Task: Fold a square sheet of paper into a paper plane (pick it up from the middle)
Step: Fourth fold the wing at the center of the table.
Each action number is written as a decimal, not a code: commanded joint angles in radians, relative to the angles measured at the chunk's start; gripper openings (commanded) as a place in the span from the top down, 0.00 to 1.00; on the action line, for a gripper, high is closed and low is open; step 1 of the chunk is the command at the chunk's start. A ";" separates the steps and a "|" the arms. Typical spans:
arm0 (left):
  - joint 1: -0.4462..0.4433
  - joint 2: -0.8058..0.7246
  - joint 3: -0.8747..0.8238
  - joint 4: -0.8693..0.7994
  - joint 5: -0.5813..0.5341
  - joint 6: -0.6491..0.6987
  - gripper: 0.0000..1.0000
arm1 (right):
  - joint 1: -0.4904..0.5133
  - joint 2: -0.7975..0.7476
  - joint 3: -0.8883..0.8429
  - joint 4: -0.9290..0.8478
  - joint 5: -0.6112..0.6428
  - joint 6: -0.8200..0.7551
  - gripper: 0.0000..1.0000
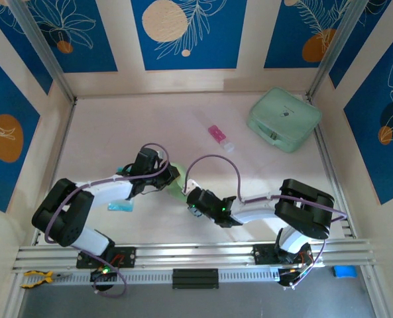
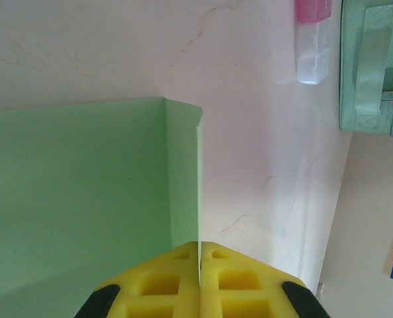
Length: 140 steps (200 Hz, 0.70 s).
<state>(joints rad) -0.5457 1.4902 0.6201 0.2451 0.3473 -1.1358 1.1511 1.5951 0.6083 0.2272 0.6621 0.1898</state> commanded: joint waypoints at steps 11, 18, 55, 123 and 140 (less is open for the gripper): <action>-0.005 0.013 0.026 -0.020 0.014 0.024 0.96 | -0.006 0.006 -0.020 0.034 -0.002 -0.012 0.68; -0.005 0.011 0.026 -0.021 0.014 0.026 0.96 | -0.006 0.004 -0.023 0.037 -0.004 -0.013 0.68; -0.005 0.010 0.023 -0.023 0.013 0.023 0.96 | -0.004 -0.011 -0.033 0.061 -0.018 -0.022 0.74; -0.005 0.013 0.021 -0.024 0.015 0.020 0.96 | -0.002 -0.009 -0.032 0.063 -0.022 -0.017 0.79; -0.005 0.015 0.021 -0.024 0.015 0.021 0.96 | -0.002 -0.007 -0.033 0.063 -0.025 -0.015 0.81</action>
<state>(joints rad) -0.5457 1.4902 0.6201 0.2428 0.3473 -1.1248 1.1511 1.5951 0.5865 0.2626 0.6468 0.1726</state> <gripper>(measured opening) 0.065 0.199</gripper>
